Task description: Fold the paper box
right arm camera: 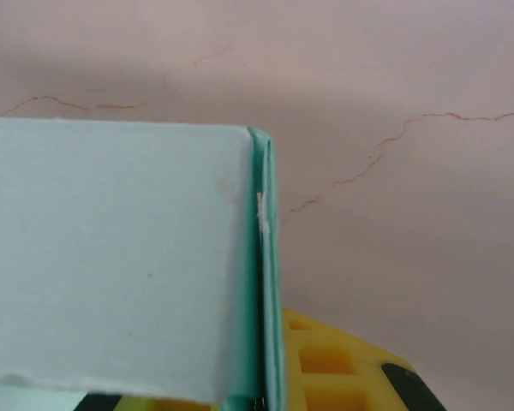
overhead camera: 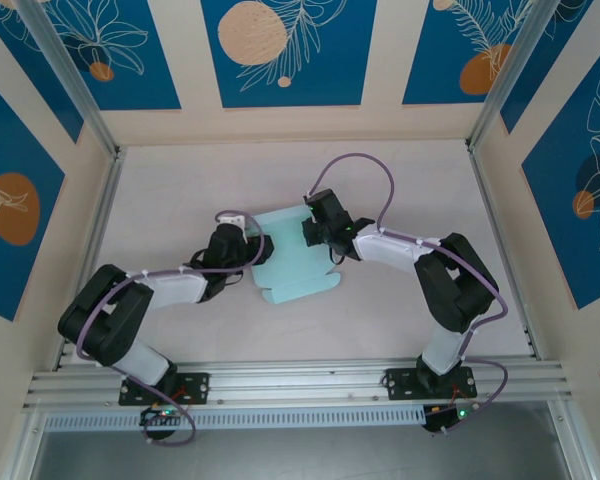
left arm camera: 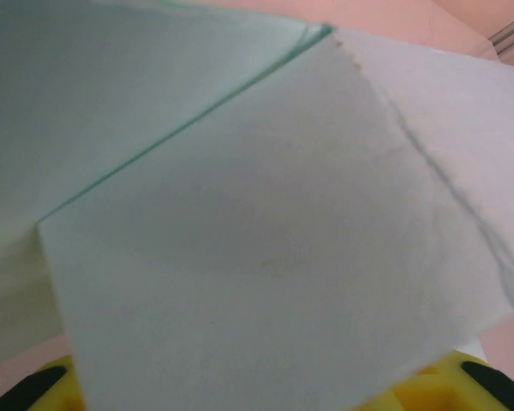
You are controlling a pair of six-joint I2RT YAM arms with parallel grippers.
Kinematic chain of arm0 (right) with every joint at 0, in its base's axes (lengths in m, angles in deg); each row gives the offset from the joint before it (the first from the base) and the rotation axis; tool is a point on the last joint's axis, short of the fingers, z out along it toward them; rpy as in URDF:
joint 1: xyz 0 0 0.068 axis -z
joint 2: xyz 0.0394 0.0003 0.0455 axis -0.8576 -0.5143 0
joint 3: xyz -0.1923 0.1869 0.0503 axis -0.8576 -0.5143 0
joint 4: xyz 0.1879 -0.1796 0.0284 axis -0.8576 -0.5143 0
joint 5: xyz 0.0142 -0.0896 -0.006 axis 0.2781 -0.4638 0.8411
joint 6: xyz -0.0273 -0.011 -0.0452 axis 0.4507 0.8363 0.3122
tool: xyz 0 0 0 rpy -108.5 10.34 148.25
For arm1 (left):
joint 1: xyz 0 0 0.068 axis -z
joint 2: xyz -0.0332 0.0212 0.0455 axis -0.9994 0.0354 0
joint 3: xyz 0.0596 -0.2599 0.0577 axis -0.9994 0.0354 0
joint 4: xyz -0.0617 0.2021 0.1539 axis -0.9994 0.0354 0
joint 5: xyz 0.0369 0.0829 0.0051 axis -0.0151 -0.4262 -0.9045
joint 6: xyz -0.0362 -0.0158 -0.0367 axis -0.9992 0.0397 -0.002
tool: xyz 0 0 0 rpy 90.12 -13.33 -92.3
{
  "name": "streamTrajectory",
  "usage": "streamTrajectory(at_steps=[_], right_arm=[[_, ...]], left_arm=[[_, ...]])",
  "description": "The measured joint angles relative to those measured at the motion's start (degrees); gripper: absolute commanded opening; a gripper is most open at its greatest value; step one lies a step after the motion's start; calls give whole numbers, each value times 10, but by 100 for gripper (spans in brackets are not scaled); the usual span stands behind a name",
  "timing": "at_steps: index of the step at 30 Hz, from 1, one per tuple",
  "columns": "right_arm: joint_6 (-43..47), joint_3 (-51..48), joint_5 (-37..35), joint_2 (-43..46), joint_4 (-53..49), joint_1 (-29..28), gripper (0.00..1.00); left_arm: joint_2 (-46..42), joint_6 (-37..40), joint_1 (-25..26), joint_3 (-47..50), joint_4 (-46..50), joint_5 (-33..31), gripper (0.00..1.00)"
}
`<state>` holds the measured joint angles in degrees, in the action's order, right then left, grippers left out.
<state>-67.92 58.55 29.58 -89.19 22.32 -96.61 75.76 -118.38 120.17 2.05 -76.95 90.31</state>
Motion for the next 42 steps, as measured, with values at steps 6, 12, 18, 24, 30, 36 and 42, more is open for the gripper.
streamTrajectory(at_steps=[6,12,18,24,30,36,42], right_arm=[[0,0,-6,0,-3,0,11],[-5,0,-6,-1,-5,0,9],[-16,6,-5,-5,-8,0,8],[-16,7,-3,-6,-8,0,8],[-15,7,-3,-6,-8,0,8],[-15,7,-3,-6,-8,0,8],[-15,7,-1,-5,-8,0,8]], left_arm=[[11,0,2,-8,0,4,44],[-6,4,3,-5,5,7,55],[-77,10,5,17,35,13,66],[-177,15,6,41,105,29,68],[-325,21,6,54,208,31,69],[-404,57,-47,15,337,-2,68],[-376,85,-178,6,381,-11,66]])
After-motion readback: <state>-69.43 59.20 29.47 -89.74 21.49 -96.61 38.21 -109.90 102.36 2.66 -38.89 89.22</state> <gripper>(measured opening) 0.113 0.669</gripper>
